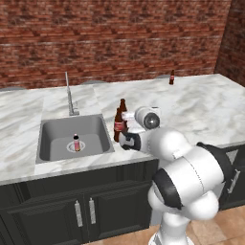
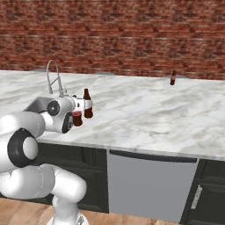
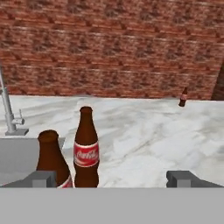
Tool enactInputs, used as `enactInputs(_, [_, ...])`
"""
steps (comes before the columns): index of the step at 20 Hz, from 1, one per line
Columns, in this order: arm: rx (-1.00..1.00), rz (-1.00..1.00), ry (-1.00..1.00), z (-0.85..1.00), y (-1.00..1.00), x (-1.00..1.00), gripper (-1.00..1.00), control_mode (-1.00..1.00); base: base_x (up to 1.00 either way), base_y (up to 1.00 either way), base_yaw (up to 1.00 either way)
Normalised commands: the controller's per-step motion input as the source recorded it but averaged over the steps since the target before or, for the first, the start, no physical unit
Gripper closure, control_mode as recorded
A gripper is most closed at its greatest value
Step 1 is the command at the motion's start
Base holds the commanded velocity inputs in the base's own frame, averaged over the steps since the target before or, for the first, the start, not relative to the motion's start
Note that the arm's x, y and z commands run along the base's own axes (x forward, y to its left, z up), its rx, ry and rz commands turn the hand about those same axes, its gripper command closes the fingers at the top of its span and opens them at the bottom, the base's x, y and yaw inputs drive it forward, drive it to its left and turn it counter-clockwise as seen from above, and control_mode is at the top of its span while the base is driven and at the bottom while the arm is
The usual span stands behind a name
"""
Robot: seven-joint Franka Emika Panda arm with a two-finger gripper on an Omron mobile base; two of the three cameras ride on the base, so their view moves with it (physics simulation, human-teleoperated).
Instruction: Place the large bottle from the dining counter next to the other large bottle outside the sink, and place the small bottle from the dining counter next to the other small bottle inside the sink.
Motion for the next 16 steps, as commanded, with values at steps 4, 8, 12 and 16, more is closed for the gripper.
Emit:
enactInputs(4, [0.38,-0.09,0.07,0.06,-0.36,-0.2,-1.0,-1.0,0.0,0.0,0.0])
enactInputs(8, [0.45,-0.01,0.15,0.0,-0.44,-0.08,-1.0,-1.0,0.0,0.0,0.0])
enactInputs(12, [0.47,0.0,0.22,0.0,-0.4,-0.01,-1.0,-1.0,0.0,0.0,0.0])
enactInputs(16, [0.28,0.02,0.27,-0.15,-0.27,-0.14,-1.0,-1.0,0.0,0.0,0.0])
